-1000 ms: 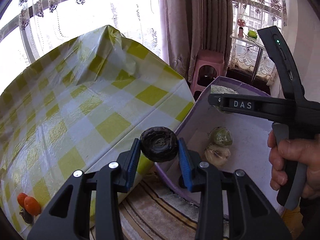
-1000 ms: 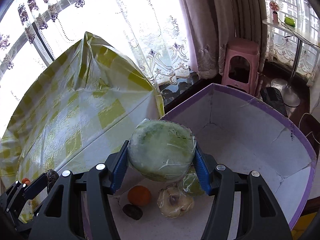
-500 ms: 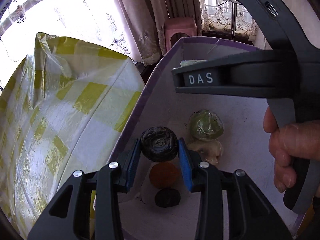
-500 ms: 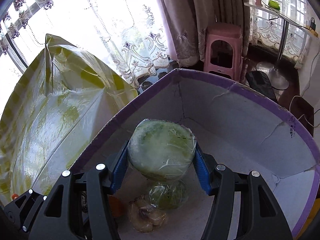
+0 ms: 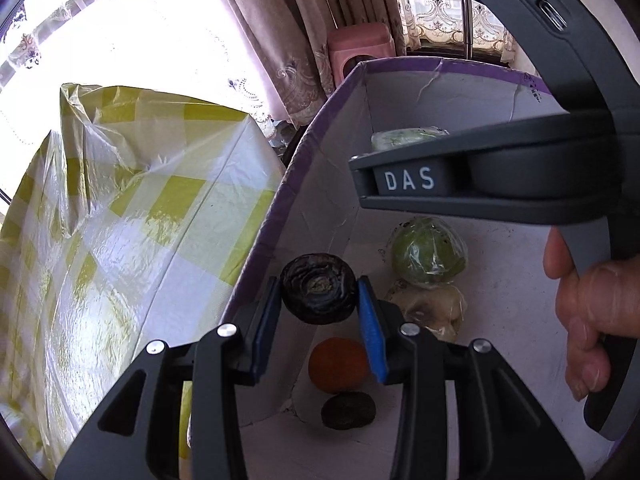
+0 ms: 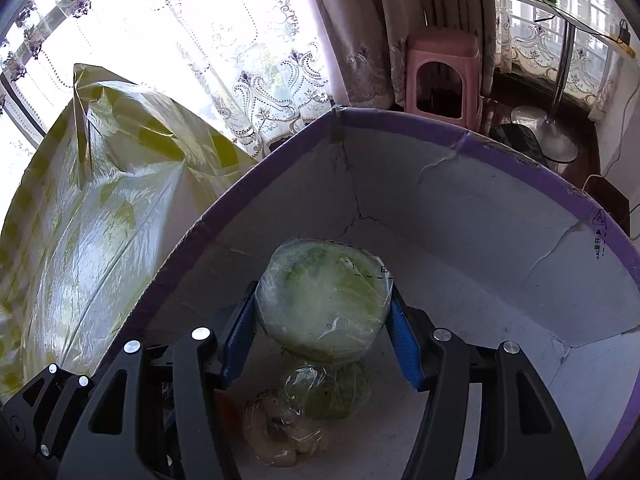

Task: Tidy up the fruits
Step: 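Open both tools to drop the dark fruit and cabbage into the box, then move both open tools back over the oranges and dark fruit on the table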

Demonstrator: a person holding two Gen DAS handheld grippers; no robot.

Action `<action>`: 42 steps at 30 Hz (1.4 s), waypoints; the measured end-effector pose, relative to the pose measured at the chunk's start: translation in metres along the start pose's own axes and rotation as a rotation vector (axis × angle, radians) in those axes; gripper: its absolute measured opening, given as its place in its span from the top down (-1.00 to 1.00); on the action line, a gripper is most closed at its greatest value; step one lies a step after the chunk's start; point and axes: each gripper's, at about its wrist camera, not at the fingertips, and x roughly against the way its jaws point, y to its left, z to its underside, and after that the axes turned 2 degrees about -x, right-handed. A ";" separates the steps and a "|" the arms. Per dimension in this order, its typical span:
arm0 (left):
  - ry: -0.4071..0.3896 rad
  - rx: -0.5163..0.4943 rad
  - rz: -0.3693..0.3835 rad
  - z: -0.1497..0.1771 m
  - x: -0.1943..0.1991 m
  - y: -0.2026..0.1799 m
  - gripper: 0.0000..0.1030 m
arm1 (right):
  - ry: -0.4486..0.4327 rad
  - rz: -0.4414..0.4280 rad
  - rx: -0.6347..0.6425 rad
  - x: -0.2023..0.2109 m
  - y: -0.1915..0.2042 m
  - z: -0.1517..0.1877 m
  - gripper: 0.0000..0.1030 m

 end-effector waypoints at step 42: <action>-0.215 0.422 -0.086 0.107 0.127 0.101 -0.15 | -0.082 -0.222 0.182 0.088 0.093 0.035 -0.20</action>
